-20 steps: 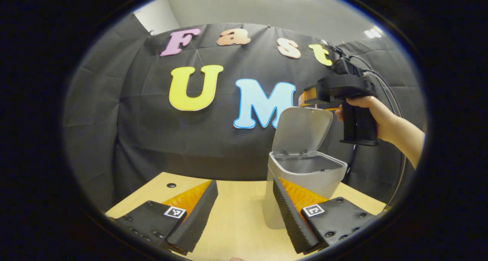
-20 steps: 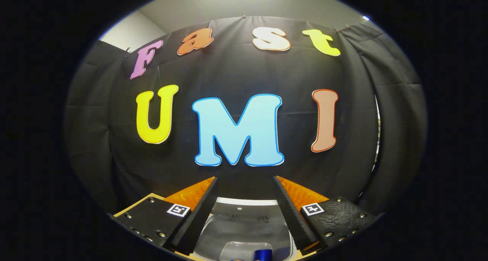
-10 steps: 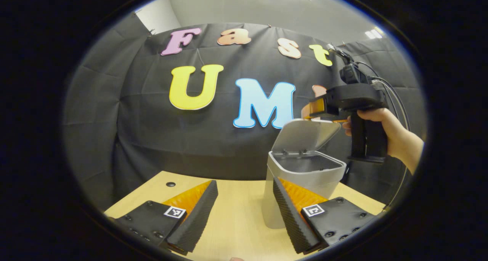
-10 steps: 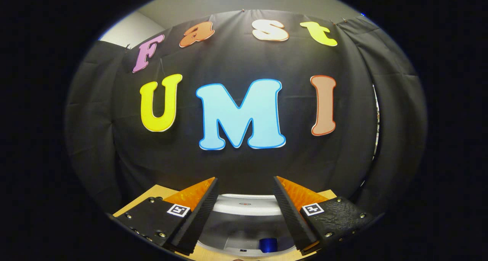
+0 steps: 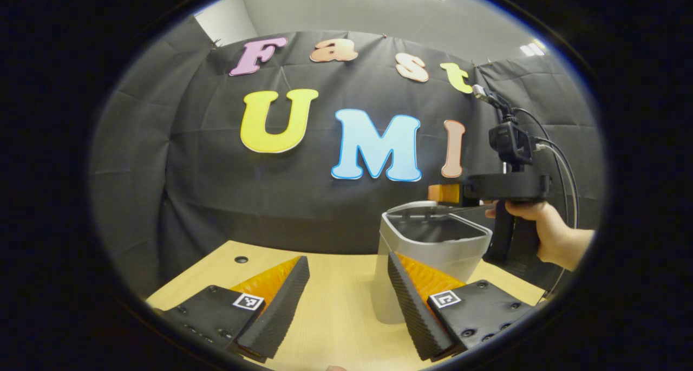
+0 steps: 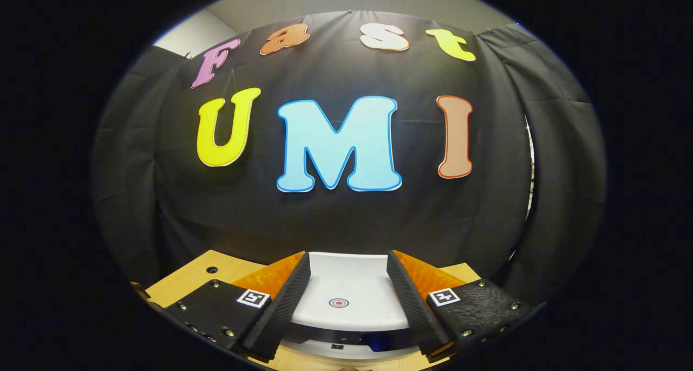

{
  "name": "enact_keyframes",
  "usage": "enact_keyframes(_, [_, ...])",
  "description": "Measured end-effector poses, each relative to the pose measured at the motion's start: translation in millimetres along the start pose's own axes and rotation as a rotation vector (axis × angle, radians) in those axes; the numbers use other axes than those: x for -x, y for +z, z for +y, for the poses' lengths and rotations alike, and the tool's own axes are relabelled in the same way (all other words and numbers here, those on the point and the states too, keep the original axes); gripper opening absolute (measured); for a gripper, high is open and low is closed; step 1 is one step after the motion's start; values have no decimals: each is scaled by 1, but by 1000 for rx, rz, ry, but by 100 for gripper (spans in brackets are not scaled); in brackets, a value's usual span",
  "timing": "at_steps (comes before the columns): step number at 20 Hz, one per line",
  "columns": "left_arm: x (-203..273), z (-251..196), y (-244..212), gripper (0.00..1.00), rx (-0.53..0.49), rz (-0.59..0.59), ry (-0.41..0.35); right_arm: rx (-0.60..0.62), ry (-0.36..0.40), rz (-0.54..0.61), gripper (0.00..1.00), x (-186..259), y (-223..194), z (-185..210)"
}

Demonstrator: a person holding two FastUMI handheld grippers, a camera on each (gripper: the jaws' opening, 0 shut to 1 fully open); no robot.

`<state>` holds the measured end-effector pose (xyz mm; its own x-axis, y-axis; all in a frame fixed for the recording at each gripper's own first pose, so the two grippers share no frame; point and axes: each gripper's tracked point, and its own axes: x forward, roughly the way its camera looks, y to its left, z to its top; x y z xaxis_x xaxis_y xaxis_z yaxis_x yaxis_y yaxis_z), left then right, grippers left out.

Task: Press the lid of the desktop garbage bin to open it, pick up the crumpled paper on the desktop and throw it into the bin, then pick up the pop can on the desktop and drop it into the bin, and finally close the garbage bin lid.

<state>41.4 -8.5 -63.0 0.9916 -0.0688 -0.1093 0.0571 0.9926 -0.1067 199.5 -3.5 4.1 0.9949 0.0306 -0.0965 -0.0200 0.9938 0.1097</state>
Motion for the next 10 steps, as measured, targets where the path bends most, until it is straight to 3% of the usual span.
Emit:
enact_keyframes(4, [-1,0,-3,95,2,3,-6,4,-24,4,89,-2,-13,-3])
enact_keyframes(9, [-4,-3,-2,95,-4,5,-12,-18,-26,20,92,-5,-30,-7])
enact_keyframes(10, [-5,-4,-4,96,-5,5,-14,-32,-27,14,97,-4,-33,-8])
